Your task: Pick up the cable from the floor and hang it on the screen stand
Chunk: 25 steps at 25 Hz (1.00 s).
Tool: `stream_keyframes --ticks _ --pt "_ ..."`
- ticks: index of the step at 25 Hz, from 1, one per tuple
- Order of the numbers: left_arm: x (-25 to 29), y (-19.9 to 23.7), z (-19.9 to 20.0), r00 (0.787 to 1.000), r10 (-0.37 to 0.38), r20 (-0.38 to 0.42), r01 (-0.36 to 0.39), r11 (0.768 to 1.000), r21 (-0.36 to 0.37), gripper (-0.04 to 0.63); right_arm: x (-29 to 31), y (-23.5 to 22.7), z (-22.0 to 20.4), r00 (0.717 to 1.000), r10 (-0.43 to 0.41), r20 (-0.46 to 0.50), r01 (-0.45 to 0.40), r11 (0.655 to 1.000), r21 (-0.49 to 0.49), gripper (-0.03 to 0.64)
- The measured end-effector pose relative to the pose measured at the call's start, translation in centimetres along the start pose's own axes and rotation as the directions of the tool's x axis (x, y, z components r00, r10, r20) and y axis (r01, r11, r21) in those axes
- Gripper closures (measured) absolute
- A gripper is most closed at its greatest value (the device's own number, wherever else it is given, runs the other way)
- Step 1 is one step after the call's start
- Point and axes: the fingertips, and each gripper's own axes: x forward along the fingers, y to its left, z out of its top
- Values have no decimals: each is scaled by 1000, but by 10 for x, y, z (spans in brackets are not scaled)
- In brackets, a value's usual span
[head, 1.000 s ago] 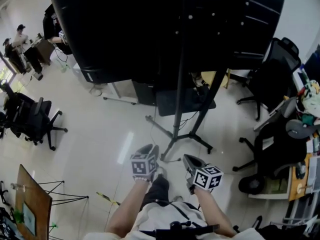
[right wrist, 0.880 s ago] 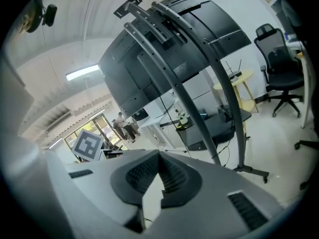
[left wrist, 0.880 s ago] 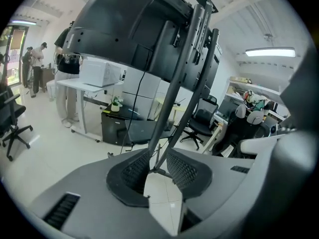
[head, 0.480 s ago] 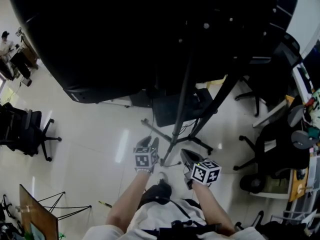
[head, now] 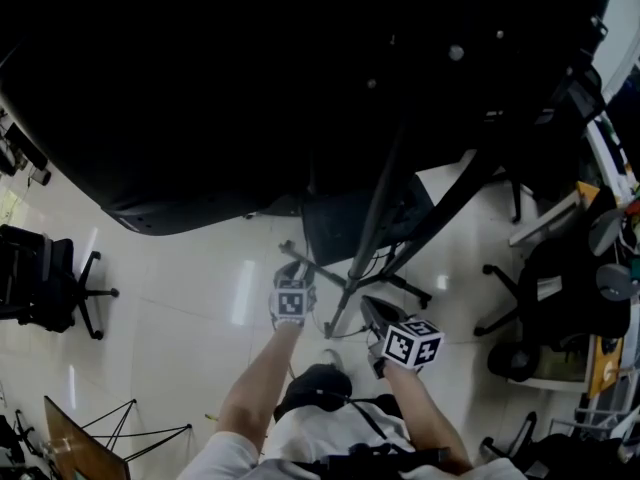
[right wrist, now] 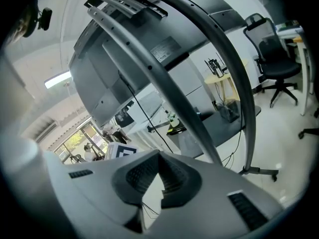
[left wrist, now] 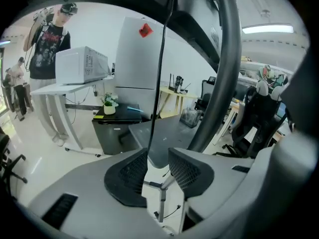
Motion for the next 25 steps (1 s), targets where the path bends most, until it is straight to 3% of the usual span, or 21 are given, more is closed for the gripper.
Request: stream_keyframes --ticks 13,17,18,25 --pt "79 27 -20 996 14 -90 -10 999 44 462 43 -44 8 999 -38 18 38 999 11 606" --pt "87 27 -21 995 9 -95 -2 998 70 489 48 -46 11 999 -35 26 35 999 2 606" --pt "88 29 -20 995 13 -96 -5 997 83 545 49 -47 11 999 -35 27 35 999 0 606" --pt "69 21 -30 990 40 -137 -22 992 128 571 39 -45 8 999 -21 24 21 1000 9 606"
